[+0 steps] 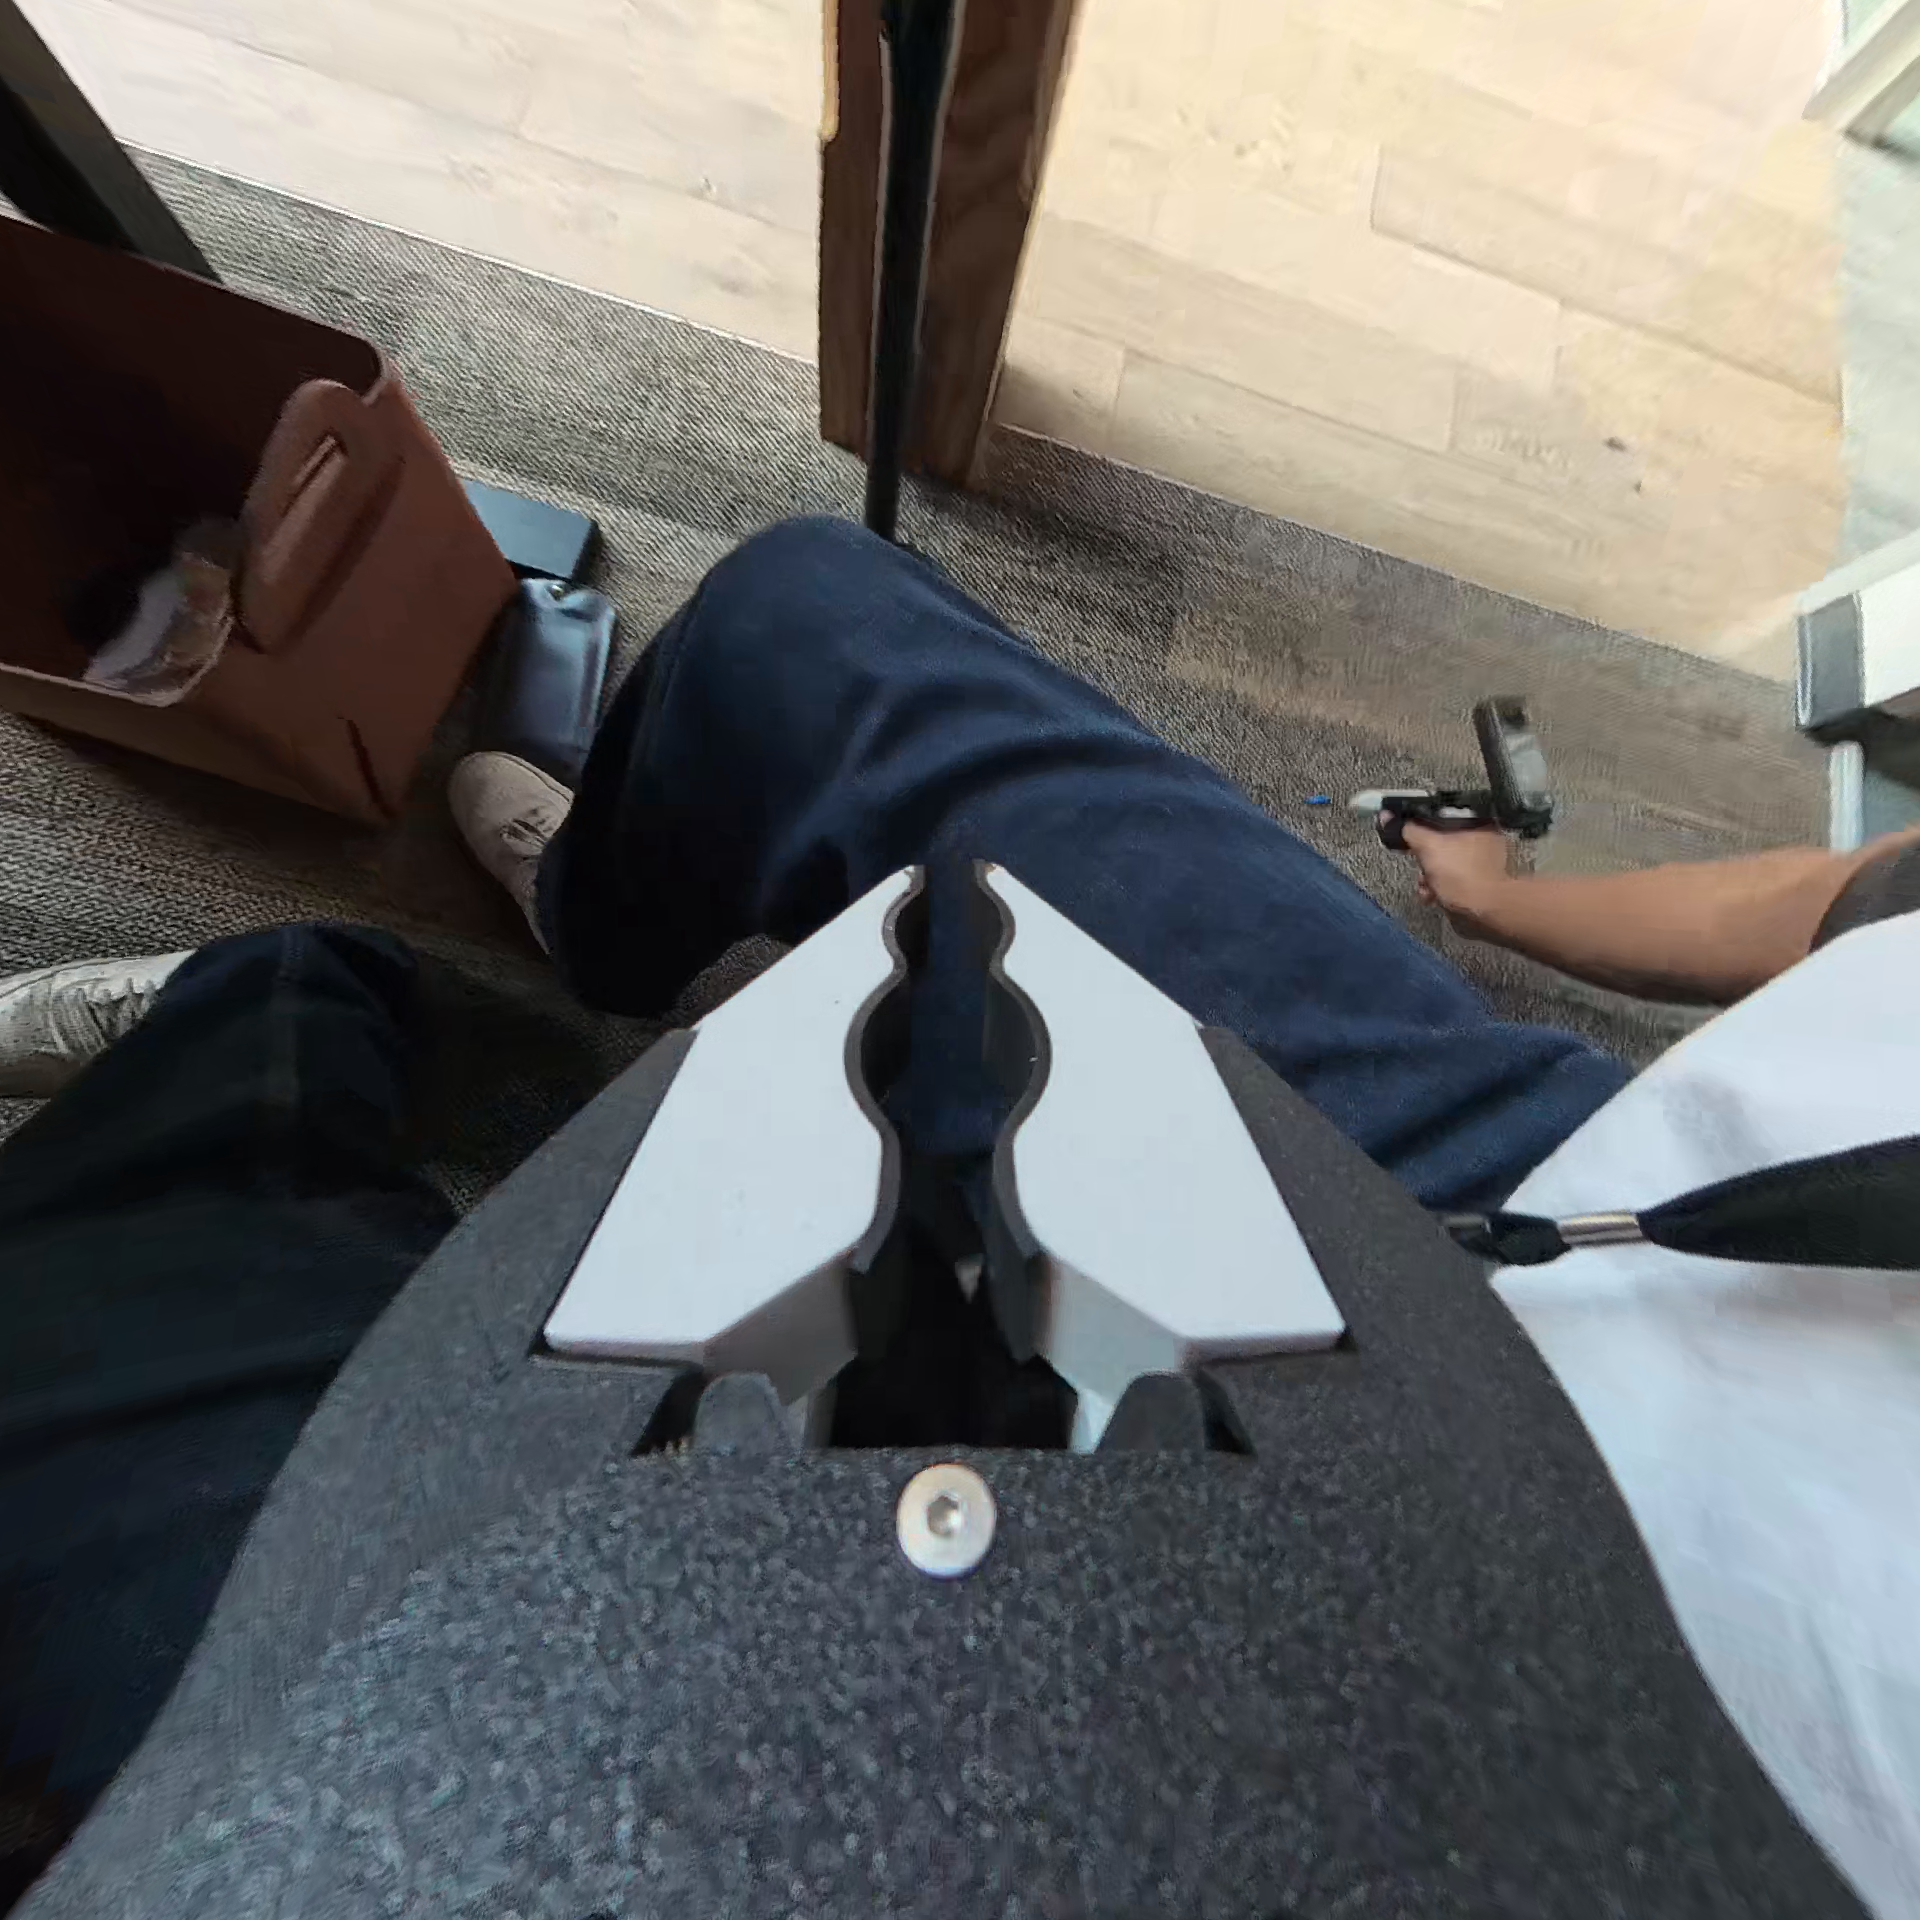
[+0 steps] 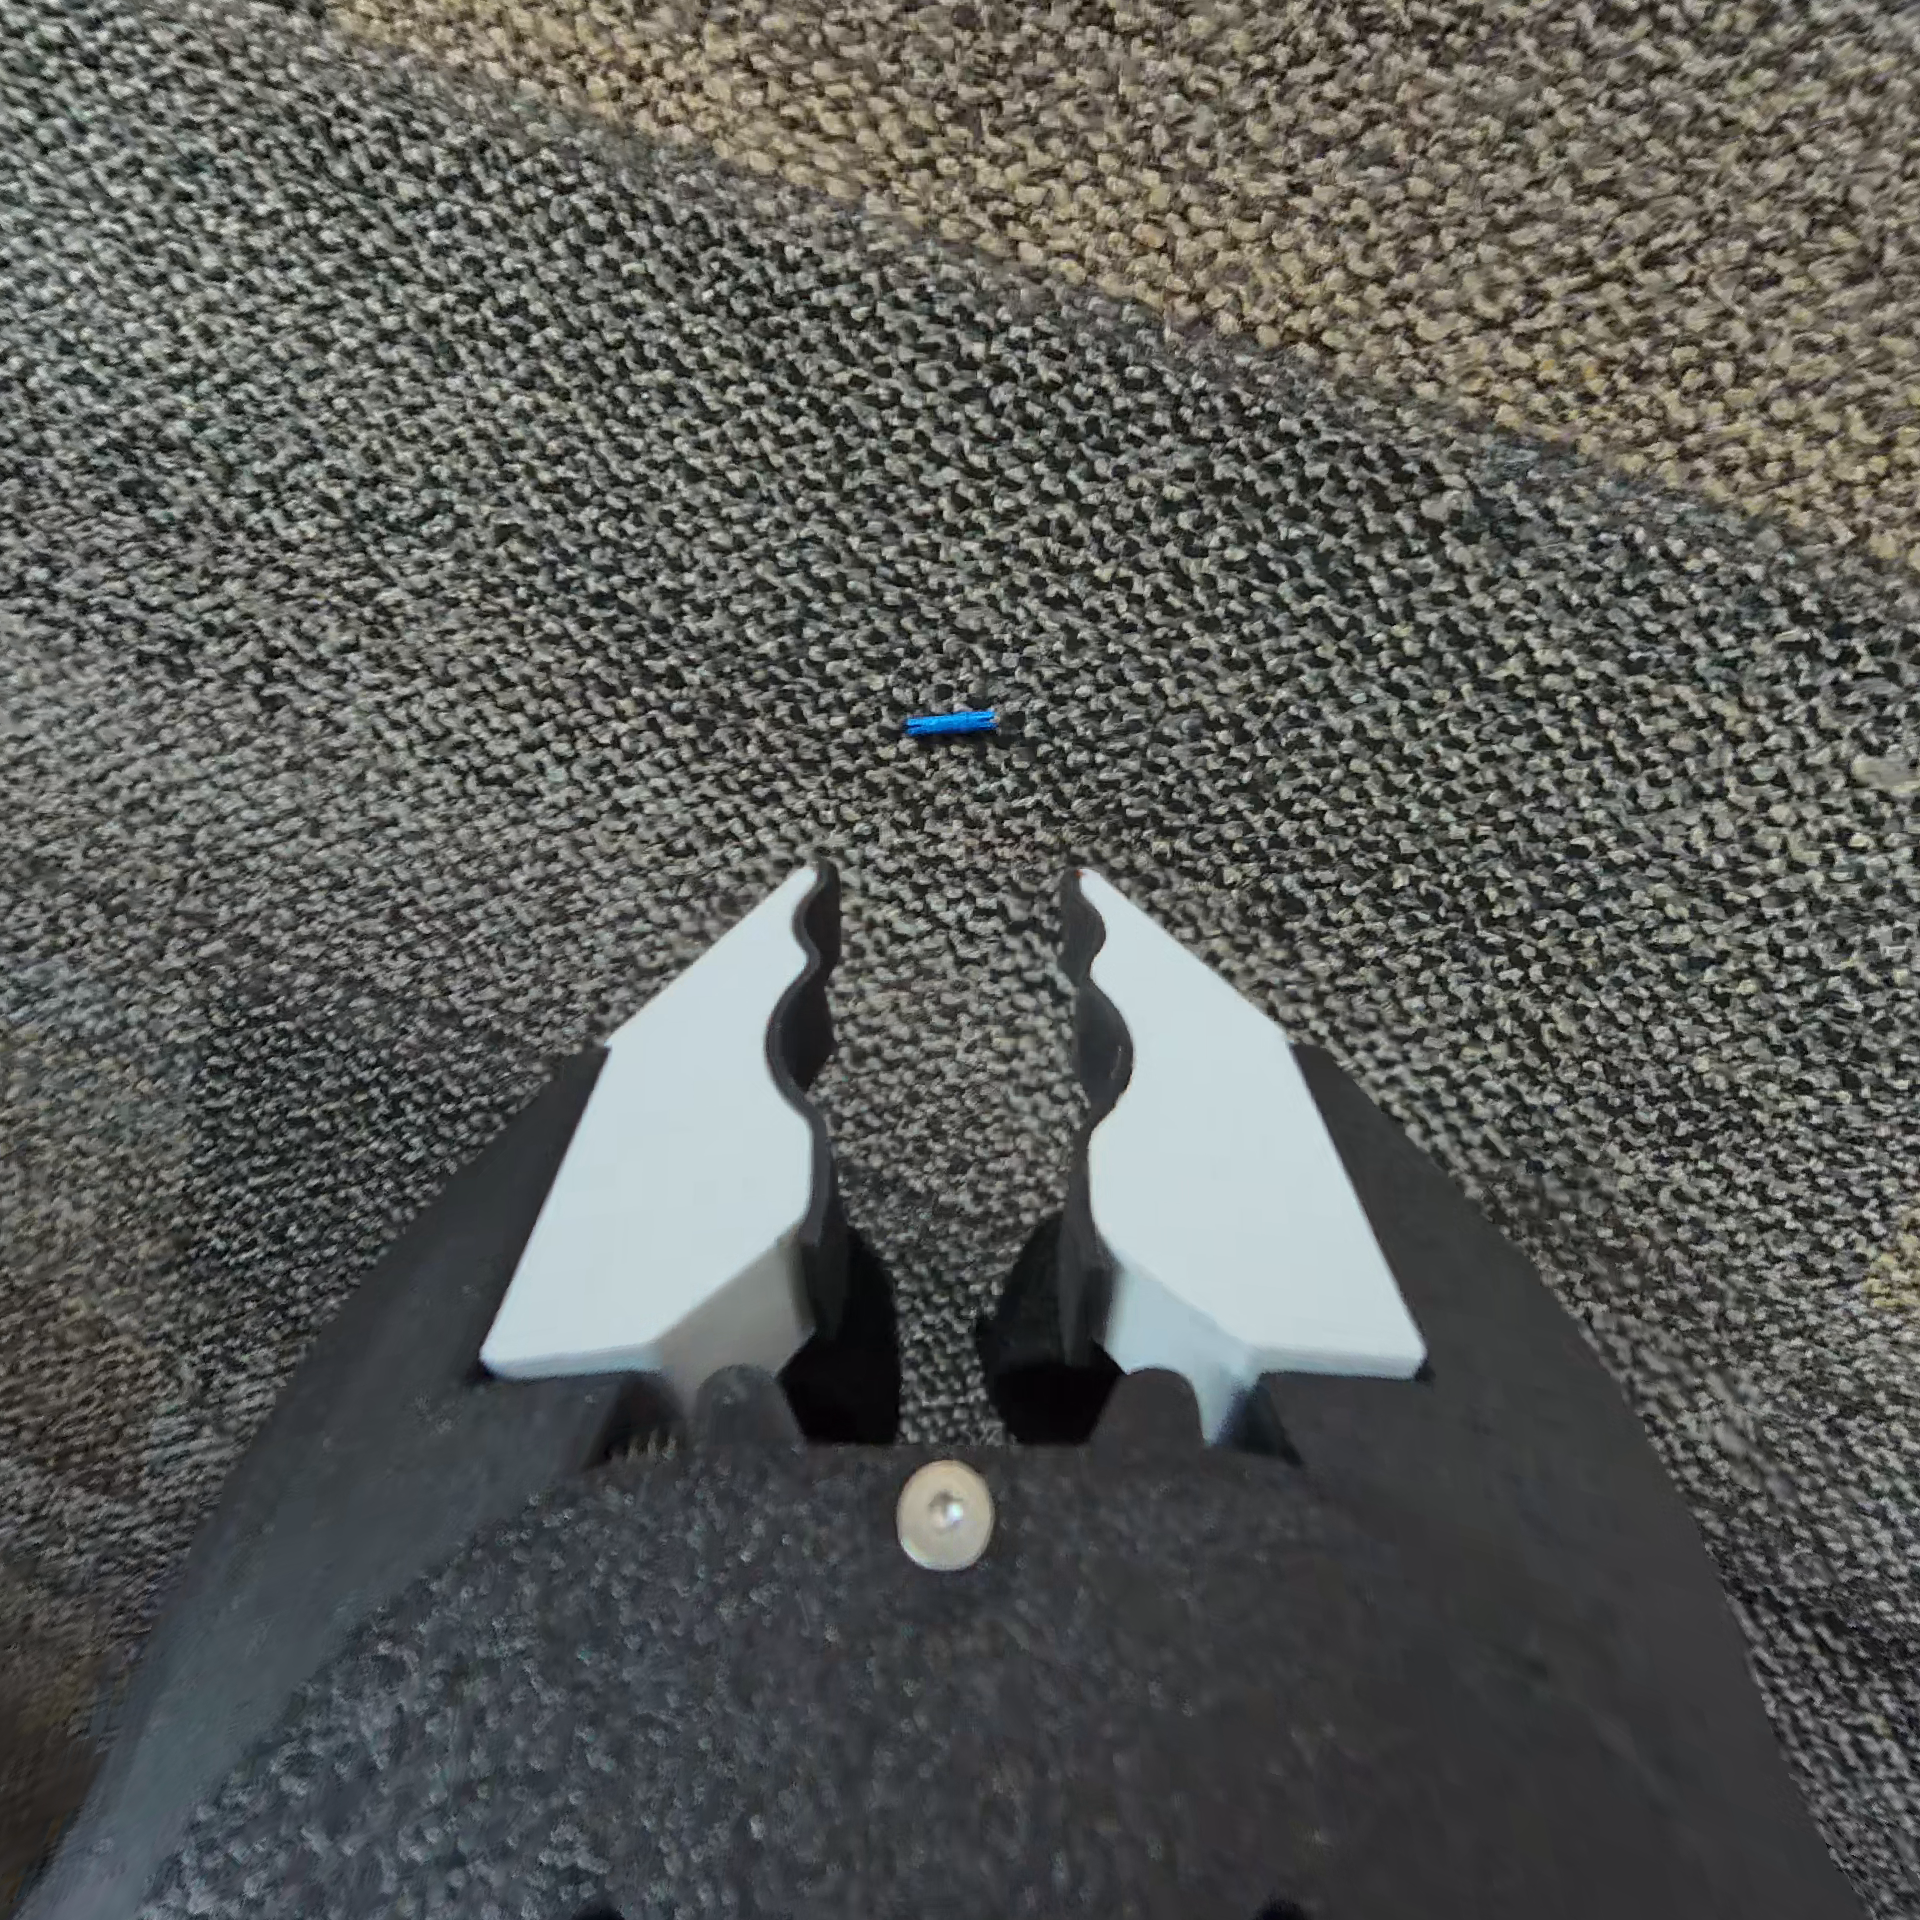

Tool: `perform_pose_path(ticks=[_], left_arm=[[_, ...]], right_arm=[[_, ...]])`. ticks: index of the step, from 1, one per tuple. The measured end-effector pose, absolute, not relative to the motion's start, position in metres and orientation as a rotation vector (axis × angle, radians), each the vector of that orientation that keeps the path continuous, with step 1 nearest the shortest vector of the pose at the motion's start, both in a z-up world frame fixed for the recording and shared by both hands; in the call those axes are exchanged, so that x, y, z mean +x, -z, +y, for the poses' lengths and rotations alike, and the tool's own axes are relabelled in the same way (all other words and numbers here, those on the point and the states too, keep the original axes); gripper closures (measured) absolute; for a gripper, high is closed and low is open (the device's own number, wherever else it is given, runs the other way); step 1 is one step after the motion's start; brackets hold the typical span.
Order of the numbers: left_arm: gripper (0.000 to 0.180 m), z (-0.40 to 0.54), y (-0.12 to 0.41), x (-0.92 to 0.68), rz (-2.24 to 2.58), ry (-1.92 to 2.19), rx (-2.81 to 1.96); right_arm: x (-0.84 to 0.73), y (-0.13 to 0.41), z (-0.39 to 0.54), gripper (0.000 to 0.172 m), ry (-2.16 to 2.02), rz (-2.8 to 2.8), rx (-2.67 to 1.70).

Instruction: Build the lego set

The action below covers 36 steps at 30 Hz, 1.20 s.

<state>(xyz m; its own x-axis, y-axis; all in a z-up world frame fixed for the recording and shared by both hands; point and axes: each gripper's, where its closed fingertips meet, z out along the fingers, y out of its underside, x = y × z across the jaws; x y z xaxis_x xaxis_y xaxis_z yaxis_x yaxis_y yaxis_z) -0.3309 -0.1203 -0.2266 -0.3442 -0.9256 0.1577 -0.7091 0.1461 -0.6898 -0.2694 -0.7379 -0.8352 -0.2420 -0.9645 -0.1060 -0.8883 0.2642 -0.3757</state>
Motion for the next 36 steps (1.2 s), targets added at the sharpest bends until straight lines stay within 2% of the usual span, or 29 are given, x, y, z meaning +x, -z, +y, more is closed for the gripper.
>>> perform_pose_path(ticks=[6,11,20,22,24,29,33,36], left_arm=[[0.174,-0.192,0.26,-0.342,2.424,0.893,-1.5],[0.174,-0.225,0.286,-0.353,2.591,0.82,-1.457],[0.174,-0.242,0.295,-0.348,2.643,0.861,-1.53],[0.174,-0.242,0.296,-0.347,2.659,0.852,-1.508],[0.174,-0.243,0.297,-0.347,2.666,0.847,-1.487],[0.174,-0.244,0.297,-0.352,2.671,0.84,-1.458],[0.174,-0.232,0.297,-0.352,2.676,0.795,-1.371],[0.174,-0.215,0.296,-0.333,2.693,0.763,-1.284]], right_arm=[[-0.248,0.879,-0.74,0.136,0.419,2.201,-1.888],[-0.24,0.906,-0.746,0.135,0.355,2.256,-1.786],[-0.234,0.916,-0.743,0.134,0.377,2.182,-1.884],[-0.234,0.916,-0.742,0.136,0.382,2.187,-1.9],[-0.235,0.916,-0.736,0.149,0.378,2.14,-1.974],[-0.235,0.914,-0.734,0.149,0.349,2.153,-1.973],[-0.211,0.868,-0.701,0.149,0.393,1.909,-1.978],[-0.178,0.773,-0.636,0.149,0.489,1.504,-2.014]])
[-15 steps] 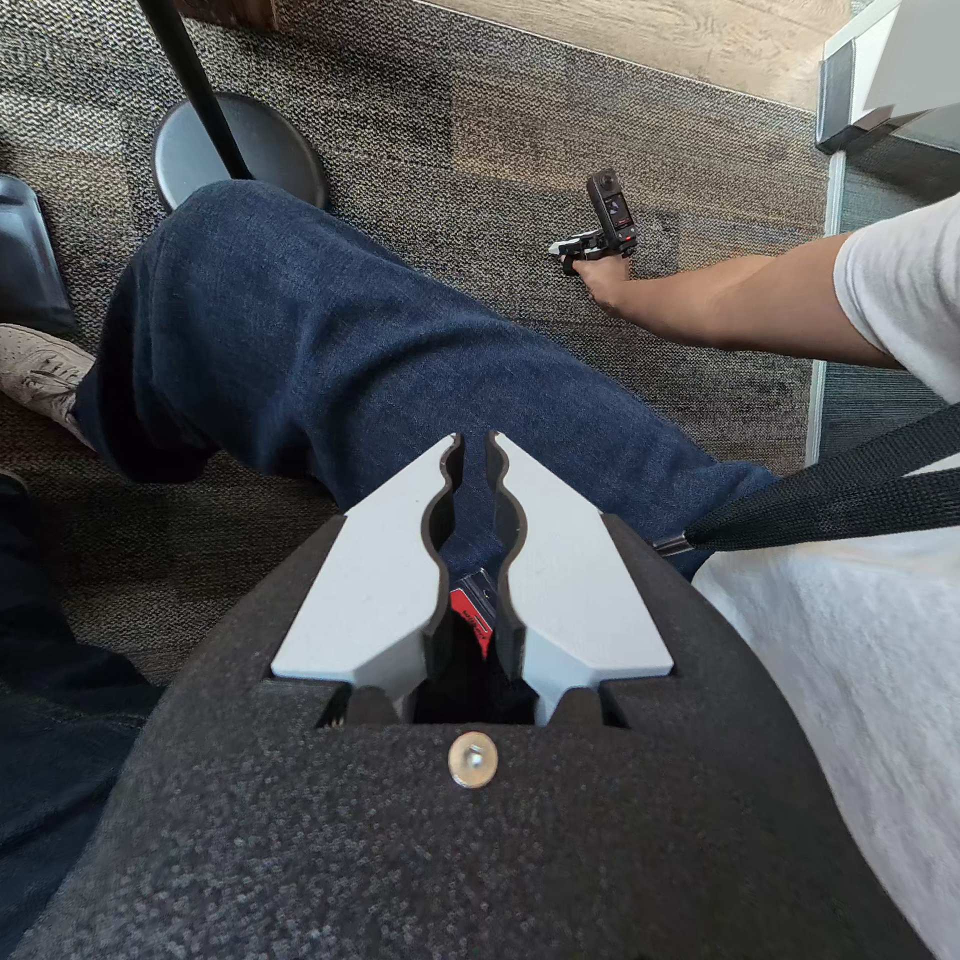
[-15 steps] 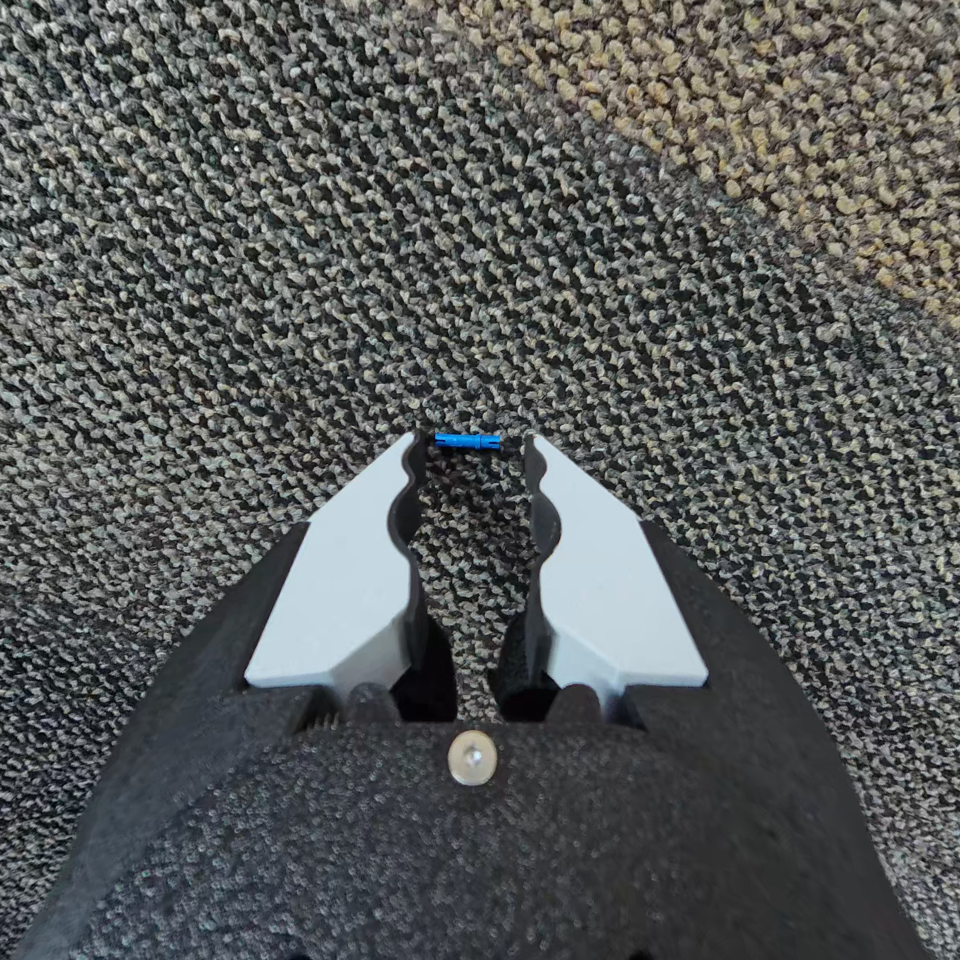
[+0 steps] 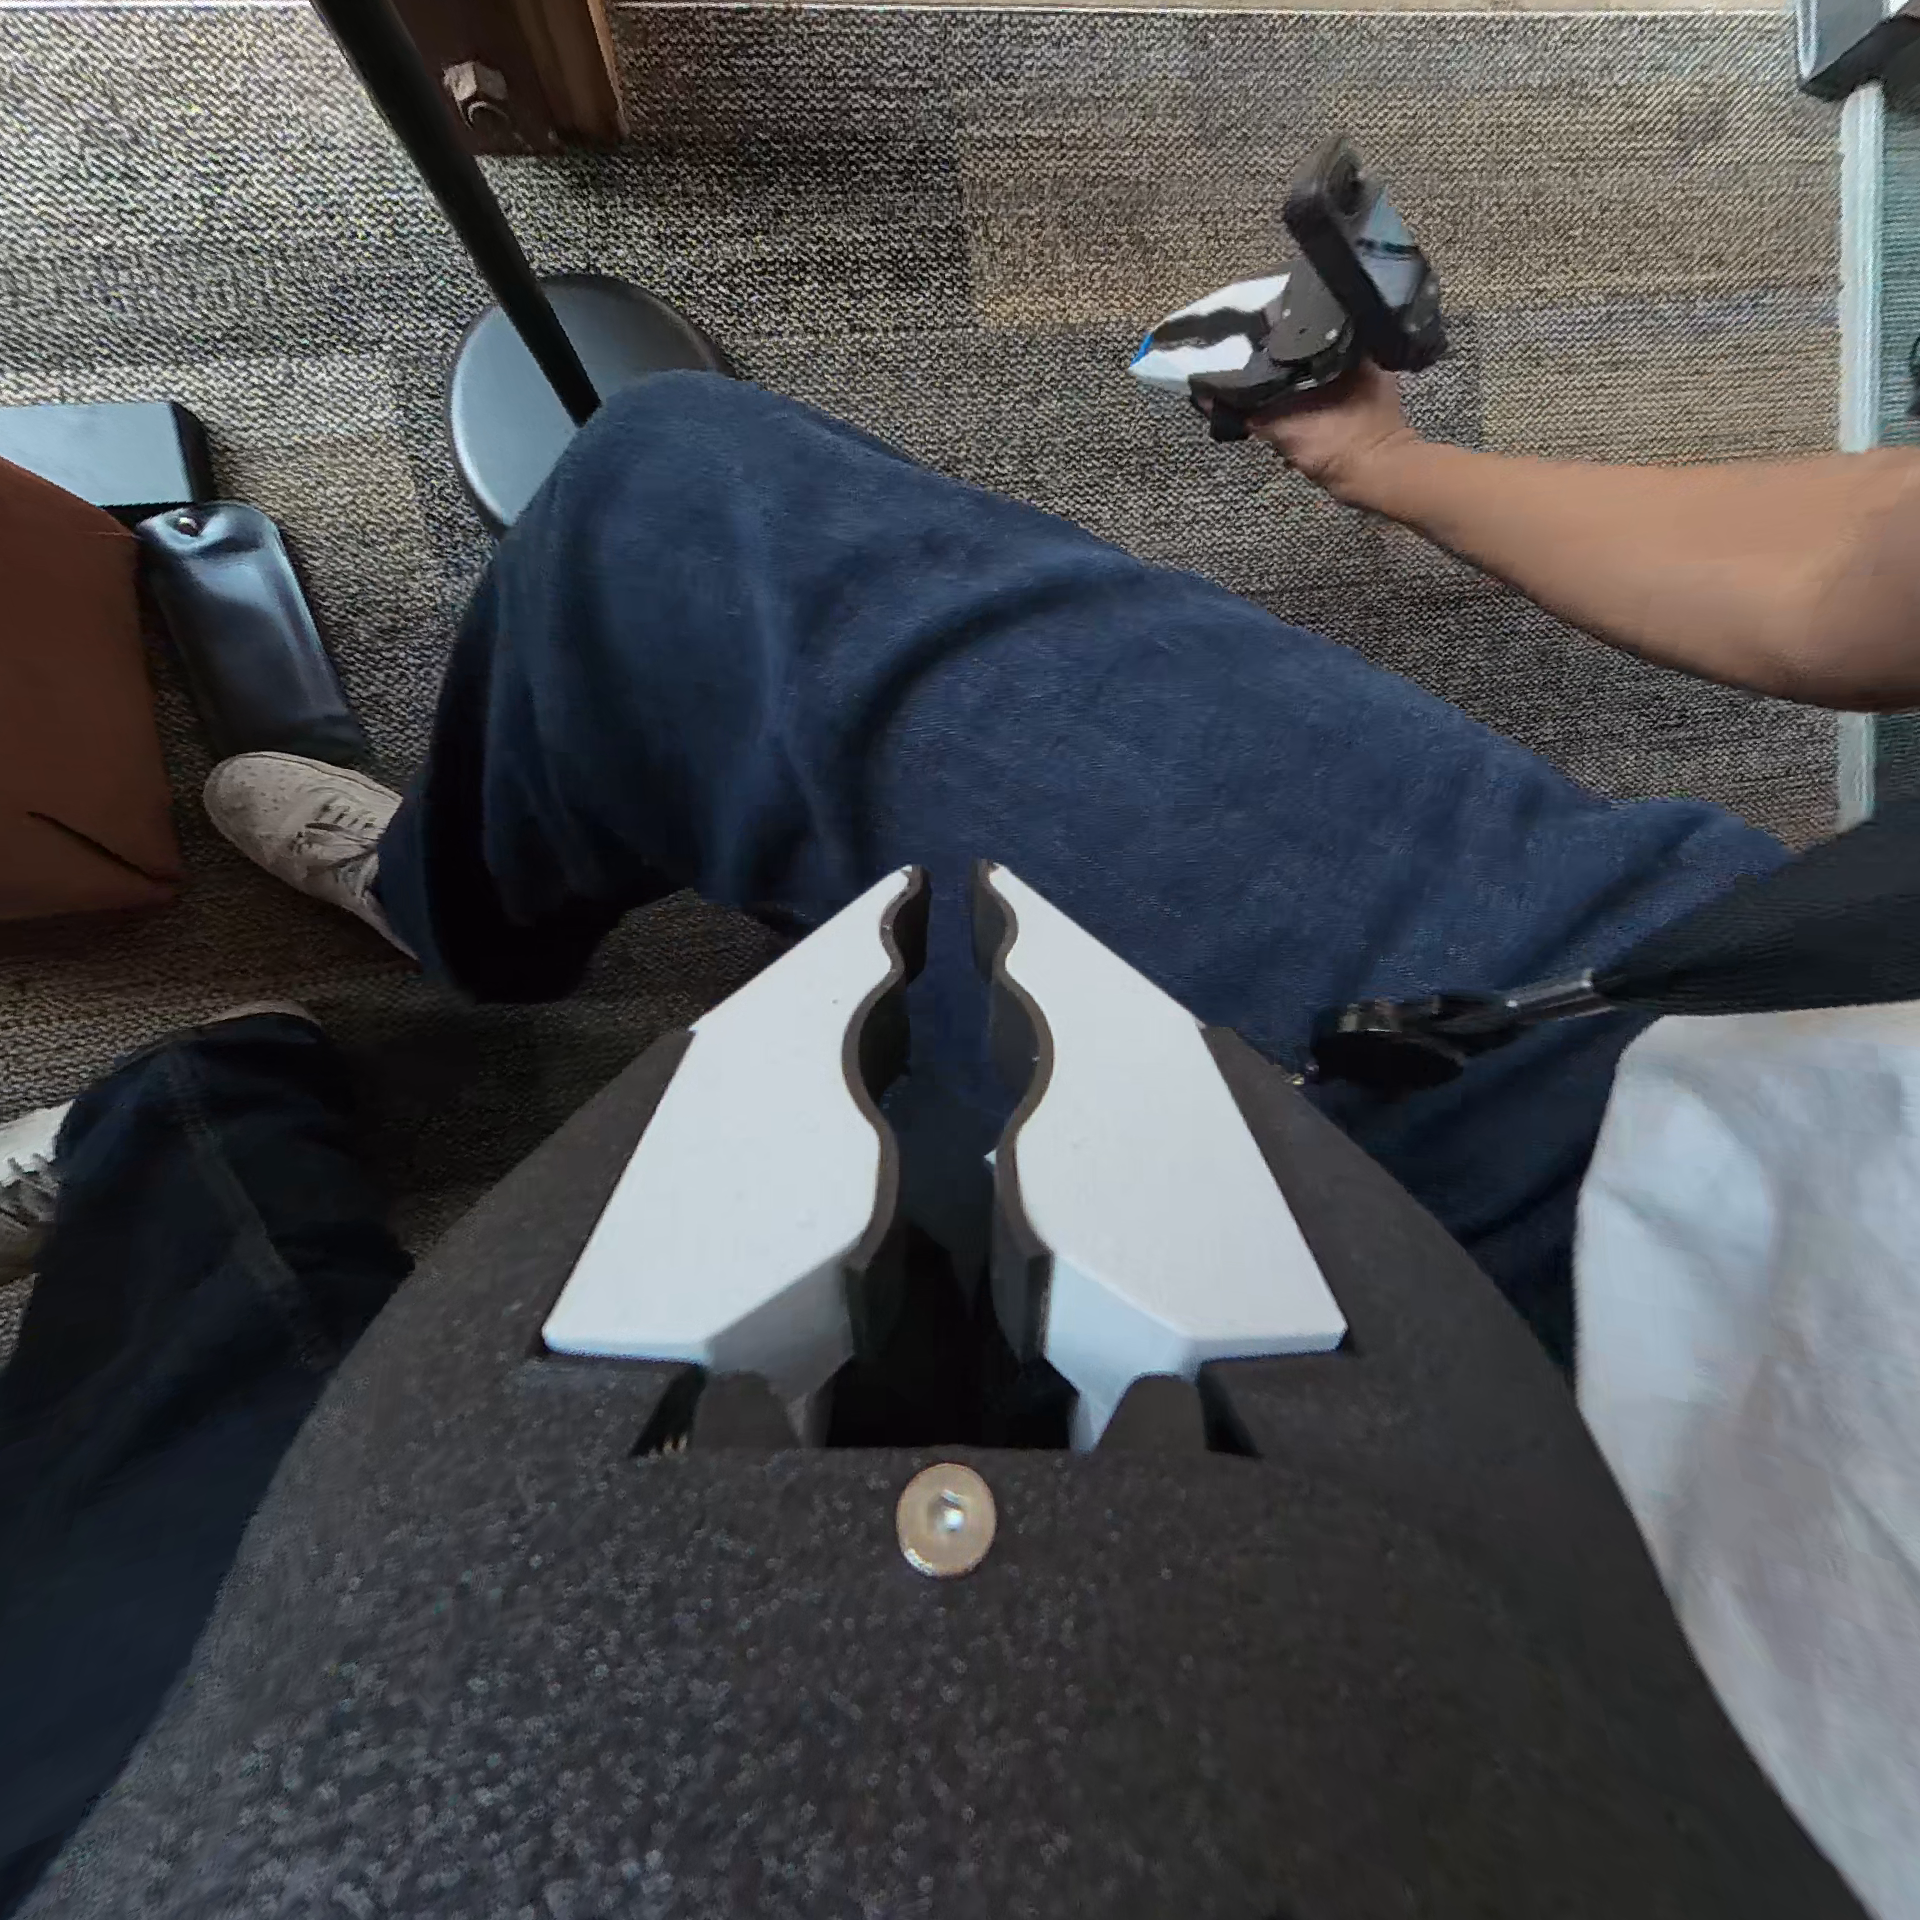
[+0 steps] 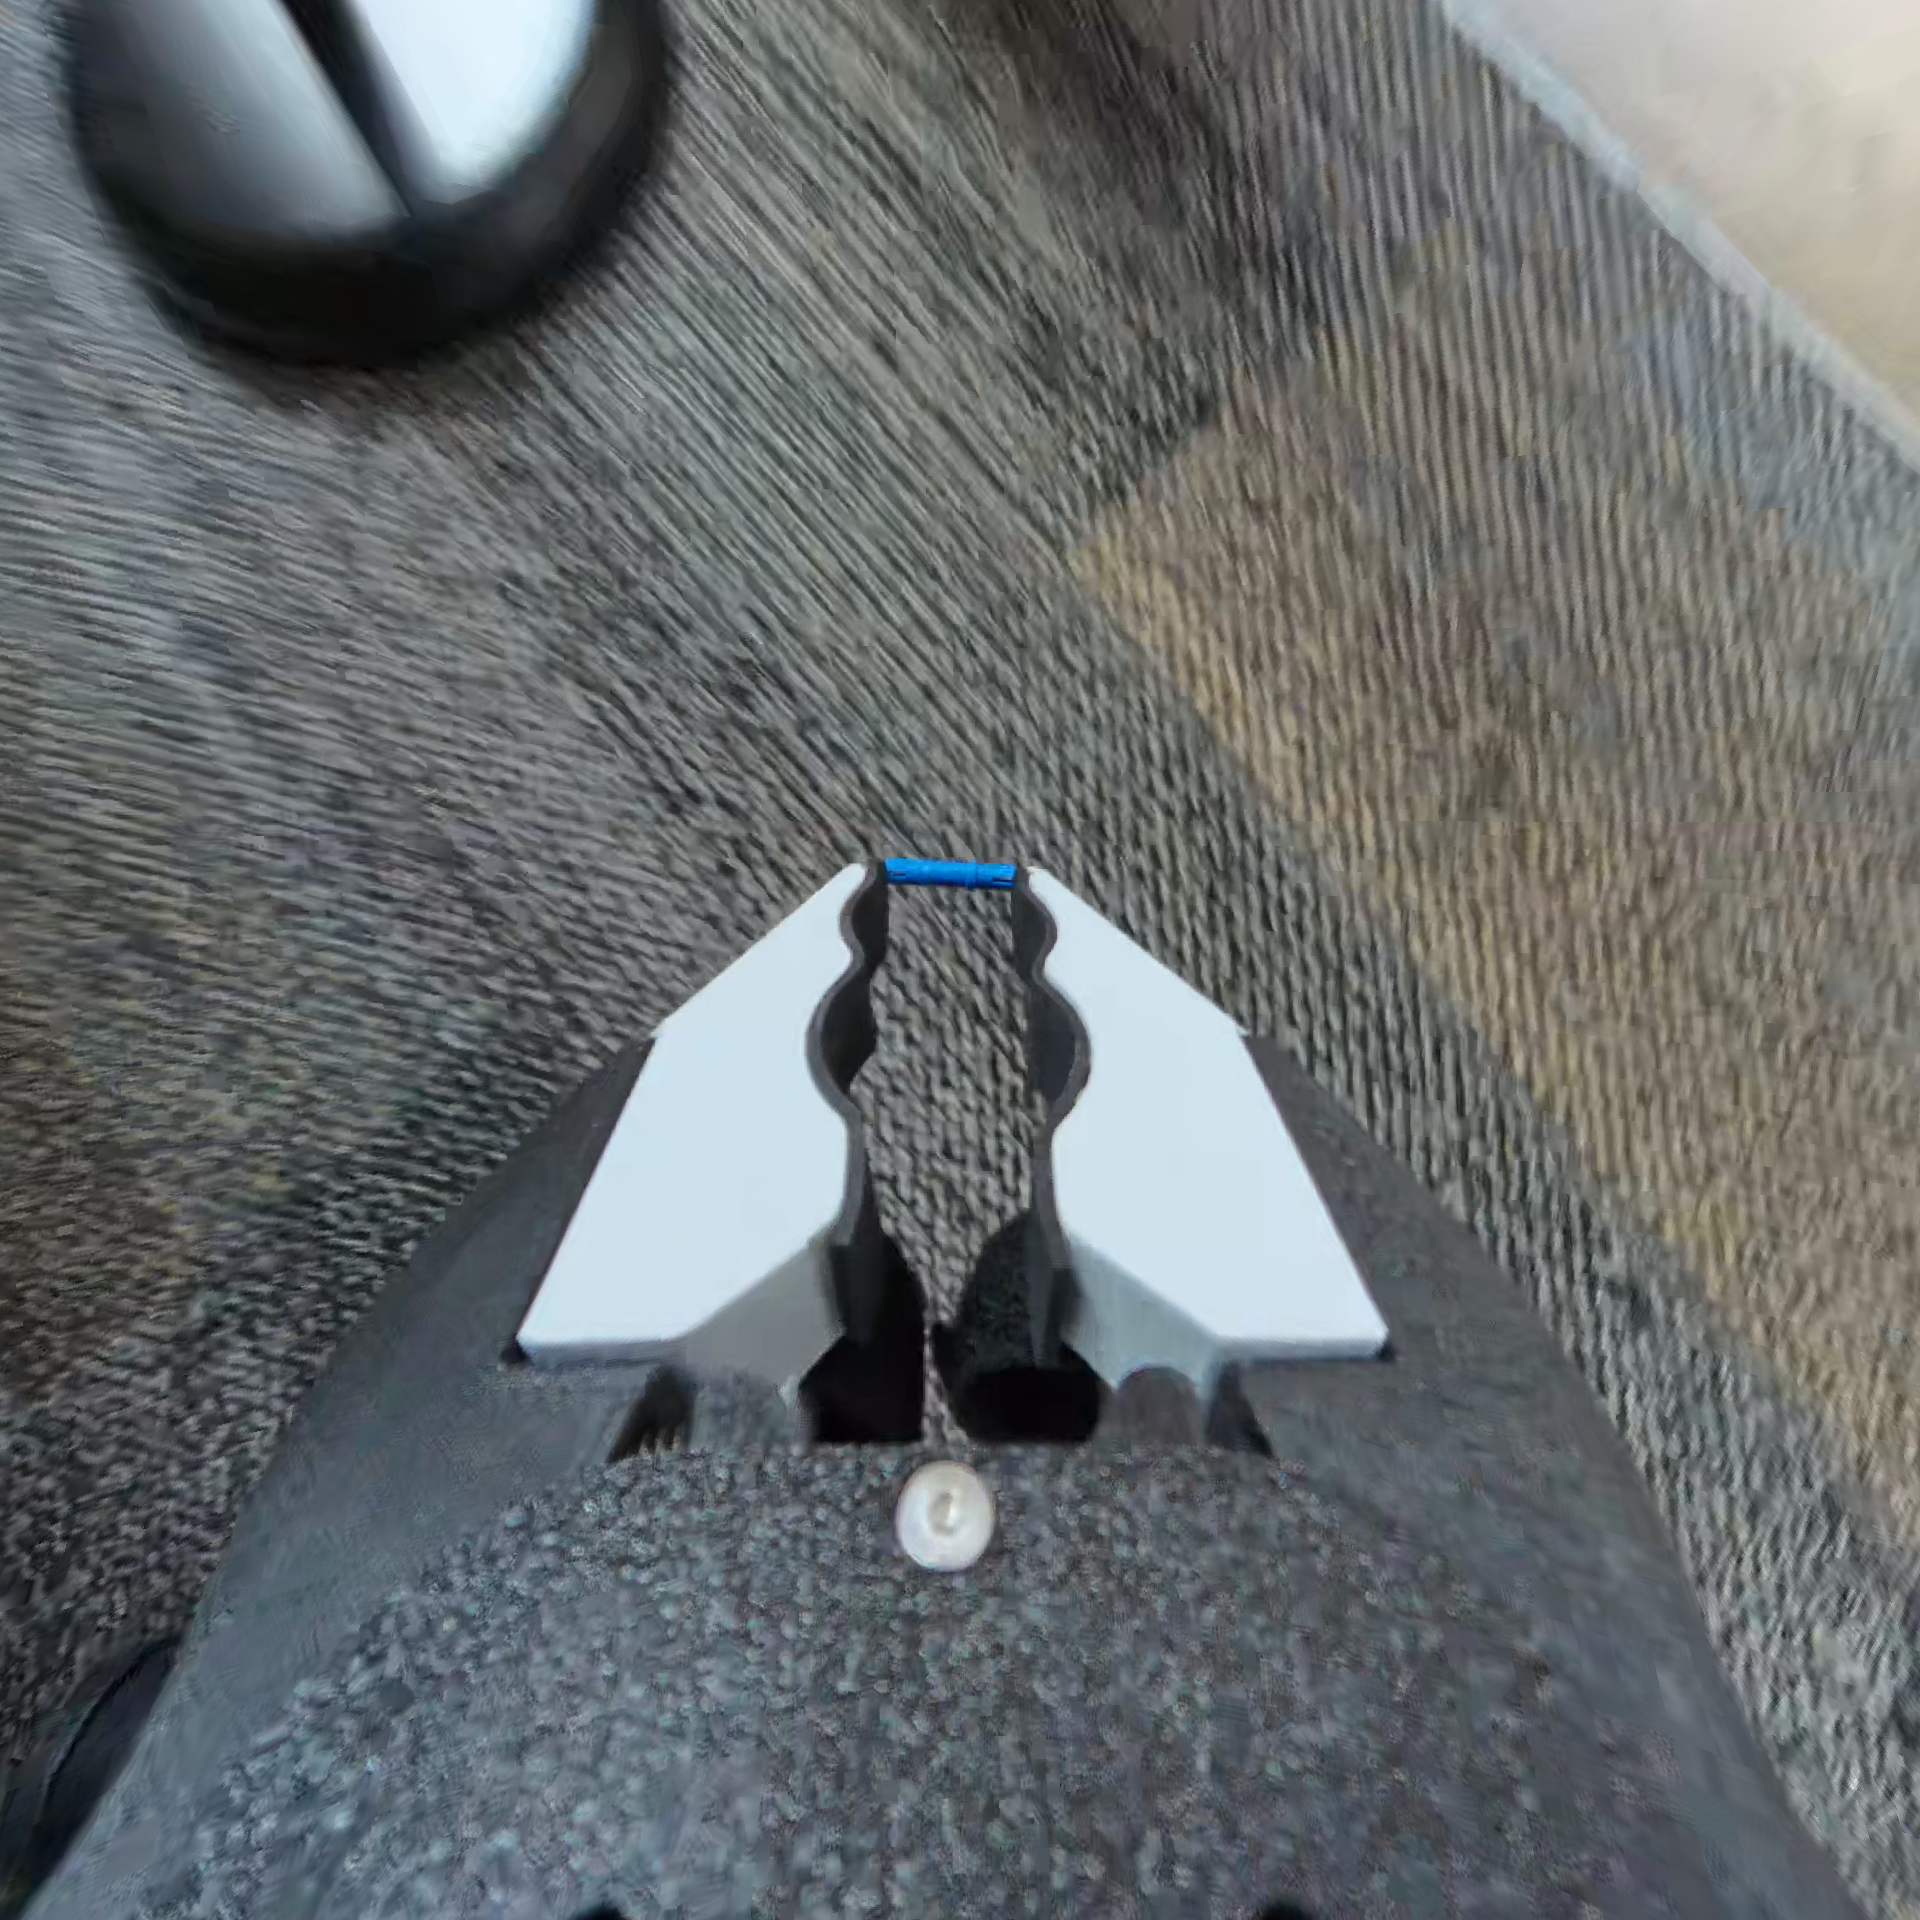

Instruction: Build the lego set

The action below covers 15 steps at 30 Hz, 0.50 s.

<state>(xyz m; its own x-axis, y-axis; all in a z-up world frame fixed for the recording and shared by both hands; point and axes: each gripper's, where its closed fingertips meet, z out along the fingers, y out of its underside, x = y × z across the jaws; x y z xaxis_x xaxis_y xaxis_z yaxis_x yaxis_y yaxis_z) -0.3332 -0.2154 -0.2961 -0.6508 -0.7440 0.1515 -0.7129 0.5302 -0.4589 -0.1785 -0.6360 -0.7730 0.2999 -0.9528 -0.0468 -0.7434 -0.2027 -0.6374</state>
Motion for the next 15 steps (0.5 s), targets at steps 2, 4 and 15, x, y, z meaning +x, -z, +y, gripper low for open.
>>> perform_pose_path(ticks=[2,4,15], left_arm=[[0.172,-0.211,0.291,-0.311,2.718,0.816,-1.273],[0.169,-0.214,0.281,-0.282,2.742,0.927,-1.274],[0.155,-0.175,0.197,-0.228,3.048,1.302,-1.162]], right_arm=[[-0.161,0.679,-0.576,0.149,0.55,1.183,-2.011],[-0.151,0.569,-0.506,0.149,0.599,0.845,-1.961],[-0.217,0.212,-0.194,0.149,0.422,-0.537,-1.726]])
